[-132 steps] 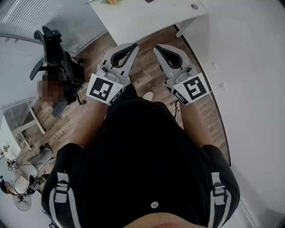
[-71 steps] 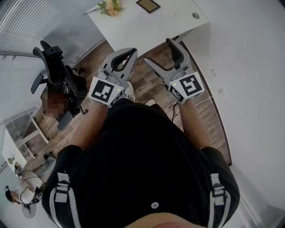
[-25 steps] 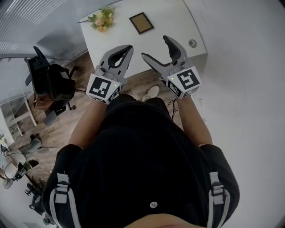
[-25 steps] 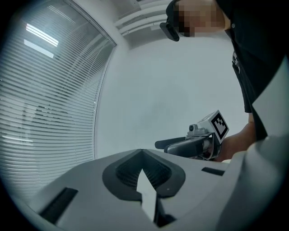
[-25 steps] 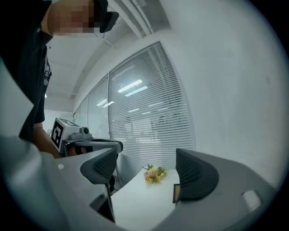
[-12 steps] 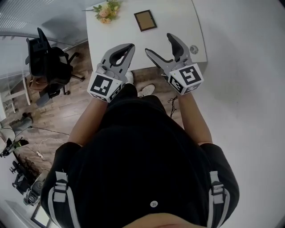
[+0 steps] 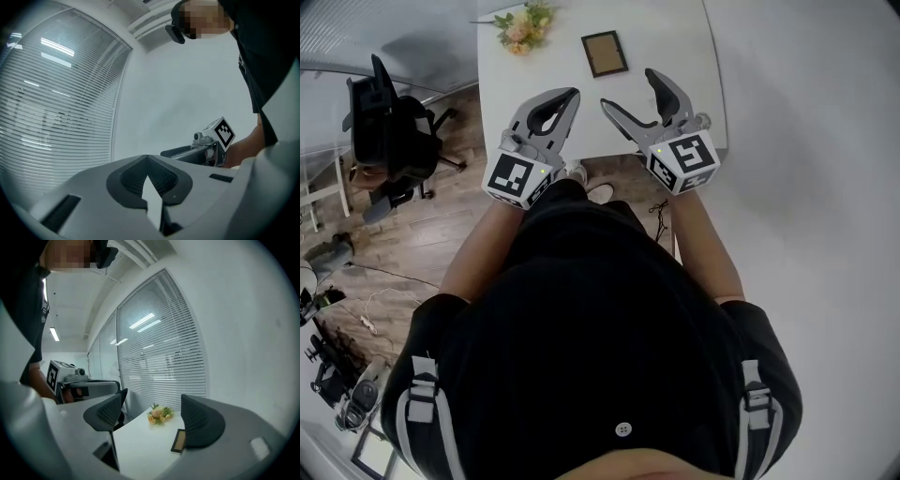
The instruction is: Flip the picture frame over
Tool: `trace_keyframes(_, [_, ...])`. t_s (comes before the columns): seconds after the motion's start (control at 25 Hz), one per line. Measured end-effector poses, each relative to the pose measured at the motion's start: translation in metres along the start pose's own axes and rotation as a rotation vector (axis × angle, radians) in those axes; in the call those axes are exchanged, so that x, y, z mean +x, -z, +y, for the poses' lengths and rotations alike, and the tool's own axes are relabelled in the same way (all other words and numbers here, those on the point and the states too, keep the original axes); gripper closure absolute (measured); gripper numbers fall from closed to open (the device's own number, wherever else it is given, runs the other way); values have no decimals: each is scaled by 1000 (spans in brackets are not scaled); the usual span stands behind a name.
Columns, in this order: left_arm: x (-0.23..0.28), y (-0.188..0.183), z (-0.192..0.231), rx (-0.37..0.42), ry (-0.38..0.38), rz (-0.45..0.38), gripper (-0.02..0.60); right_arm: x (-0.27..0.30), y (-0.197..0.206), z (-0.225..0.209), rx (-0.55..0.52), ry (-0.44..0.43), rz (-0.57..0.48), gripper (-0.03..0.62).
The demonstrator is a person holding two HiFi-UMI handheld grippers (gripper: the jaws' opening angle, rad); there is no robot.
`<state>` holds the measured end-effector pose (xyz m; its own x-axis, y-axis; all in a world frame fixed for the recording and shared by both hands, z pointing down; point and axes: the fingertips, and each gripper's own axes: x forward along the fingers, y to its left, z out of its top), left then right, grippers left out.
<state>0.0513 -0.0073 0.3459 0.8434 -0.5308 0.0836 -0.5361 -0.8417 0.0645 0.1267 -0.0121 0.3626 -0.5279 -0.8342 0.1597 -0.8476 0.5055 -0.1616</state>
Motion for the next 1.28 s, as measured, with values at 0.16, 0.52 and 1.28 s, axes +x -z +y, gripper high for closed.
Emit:
trace_keyframes(0.16, [14, 5, 33, -4, -9, -27, 580, 34, 8, -16, -2, 1, 44, 184])
trace_keyframes(0.52, [47, 34, 109, -17, -13, -21, 580, 119, 42, -59, 19, 51, 155, 186])
trace_keyframes(1.28, [92, 105, 167, -88, -66, 43, 581, 200, 183, -123, 111, 171, 491, 324])
